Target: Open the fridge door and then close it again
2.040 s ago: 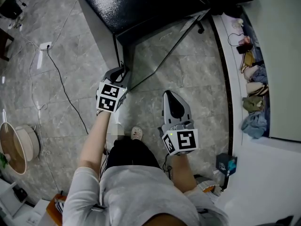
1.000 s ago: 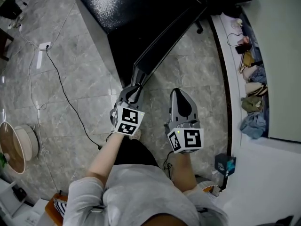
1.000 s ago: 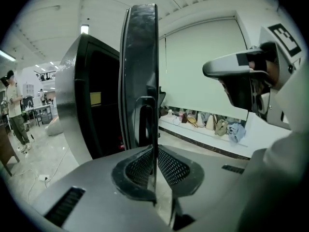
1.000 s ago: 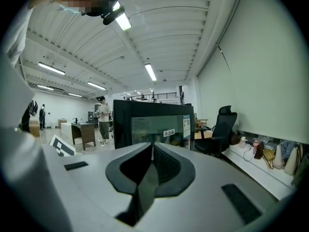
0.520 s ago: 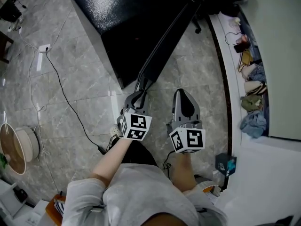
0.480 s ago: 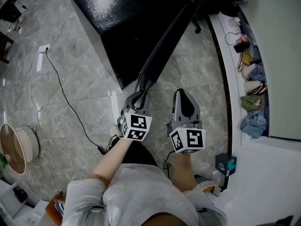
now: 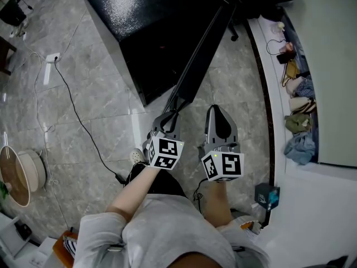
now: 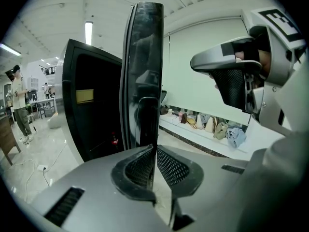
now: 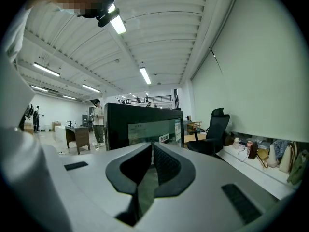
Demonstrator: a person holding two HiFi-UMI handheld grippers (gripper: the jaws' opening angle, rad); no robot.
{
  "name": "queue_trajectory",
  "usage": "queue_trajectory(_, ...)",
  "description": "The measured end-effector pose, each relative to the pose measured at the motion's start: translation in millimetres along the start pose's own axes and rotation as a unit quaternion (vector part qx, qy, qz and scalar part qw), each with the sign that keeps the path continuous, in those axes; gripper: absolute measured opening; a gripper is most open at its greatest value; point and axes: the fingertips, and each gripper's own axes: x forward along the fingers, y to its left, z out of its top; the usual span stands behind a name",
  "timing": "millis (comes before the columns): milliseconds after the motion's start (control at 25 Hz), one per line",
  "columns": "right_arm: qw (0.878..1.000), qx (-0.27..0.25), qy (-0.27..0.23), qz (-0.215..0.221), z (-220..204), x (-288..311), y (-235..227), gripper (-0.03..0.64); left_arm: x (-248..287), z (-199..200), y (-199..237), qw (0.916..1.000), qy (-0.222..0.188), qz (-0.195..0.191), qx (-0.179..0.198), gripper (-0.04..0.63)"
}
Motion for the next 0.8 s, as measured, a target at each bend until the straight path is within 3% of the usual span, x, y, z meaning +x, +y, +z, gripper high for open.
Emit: queue_trajectory(800, 1.000, -0.003, -0.003, 0.013, 2, 2, 9, 0.026, -4, -1, 58, 0.9994, 0.000, 0.032, -0.010, 0.035)
